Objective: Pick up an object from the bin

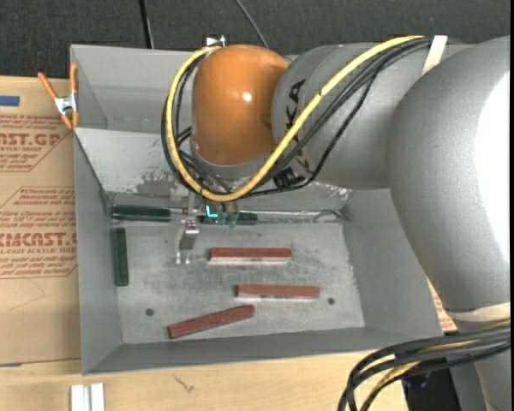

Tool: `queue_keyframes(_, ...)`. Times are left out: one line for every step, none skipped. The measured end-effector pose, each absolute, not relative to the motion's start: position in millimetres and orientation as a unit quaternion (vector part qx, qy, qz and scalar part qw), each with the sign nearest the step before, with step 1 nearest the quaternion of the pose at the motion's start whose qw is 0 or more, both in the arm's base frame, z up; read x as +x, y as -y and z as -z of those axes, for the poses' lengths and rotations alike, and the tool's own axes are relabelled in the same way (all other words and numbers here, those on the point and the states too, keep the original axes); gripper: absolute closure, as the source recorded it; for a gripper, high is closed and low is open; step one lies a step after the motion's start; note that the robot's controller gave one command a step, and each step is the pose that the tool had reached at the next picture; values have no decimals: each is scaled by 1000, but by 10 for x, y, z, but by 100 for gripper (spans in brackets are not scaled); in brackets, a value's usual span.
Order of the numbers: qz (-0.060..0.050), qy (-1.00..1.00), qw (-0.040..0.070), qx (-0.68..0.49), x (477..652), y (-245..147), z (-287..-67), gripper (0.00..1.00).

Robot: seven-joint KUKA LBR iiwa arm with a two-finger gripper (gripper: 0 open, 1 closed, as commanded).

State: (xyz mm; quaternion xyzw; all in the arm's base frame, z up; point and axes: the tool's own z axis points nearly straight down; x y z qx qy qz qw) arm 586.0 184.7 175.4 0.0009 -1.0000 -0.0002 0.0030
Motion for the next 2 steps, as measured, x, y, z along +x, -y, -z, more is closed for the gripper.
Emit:
queue_keyframes(1, 1000, -1, 0, 5880, -1842, -1796, 0)
queue_keyframes(2, 1000, -4, -11, 5698, -1608, -1376, 0)
